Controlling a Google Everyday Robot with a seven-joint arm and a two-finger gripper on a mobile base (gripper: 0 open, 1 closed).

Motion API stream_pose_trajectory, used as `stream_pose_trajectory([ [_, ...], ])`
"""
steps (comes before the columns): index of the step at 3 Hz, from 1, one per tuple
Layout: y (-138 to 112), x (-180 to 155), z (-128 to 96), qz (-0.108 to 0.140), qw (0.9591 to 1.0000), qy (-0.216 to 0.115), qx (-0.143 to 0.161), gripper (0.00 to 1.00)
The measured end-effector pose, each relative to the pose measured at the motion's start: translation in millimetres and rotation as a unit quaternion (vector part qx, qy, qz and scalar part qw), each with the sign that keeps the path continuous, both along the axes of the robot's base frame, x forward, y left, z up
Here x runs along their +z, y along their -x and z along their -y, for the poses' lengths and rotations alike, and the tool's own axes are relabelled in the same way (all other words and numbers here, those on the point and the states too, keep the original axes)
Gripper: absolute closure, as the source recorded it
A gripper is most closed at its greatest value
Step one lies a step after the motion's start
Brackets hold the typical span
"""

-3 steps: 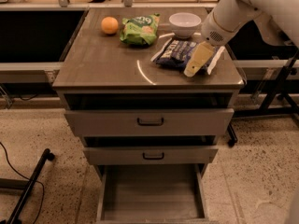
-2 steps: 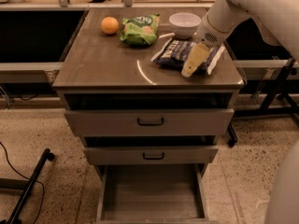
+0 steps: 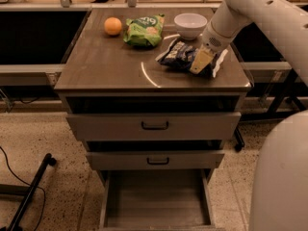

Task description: Place blue chip bag into bottom drawer

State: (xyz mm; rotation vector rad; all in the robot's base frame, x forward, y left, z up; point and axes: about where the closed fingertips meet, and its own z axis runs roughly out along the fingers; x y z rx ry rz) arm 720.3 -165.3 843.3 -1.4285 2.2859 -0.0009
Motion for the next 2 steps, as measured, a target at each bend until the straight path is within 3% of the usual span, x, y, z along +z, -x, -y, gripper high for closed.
stream_pose_trajectory([
  [2, -3.9, -3.3, 4.6, -0.002, 1.0, 0.004, -0.002, 0.89],
])
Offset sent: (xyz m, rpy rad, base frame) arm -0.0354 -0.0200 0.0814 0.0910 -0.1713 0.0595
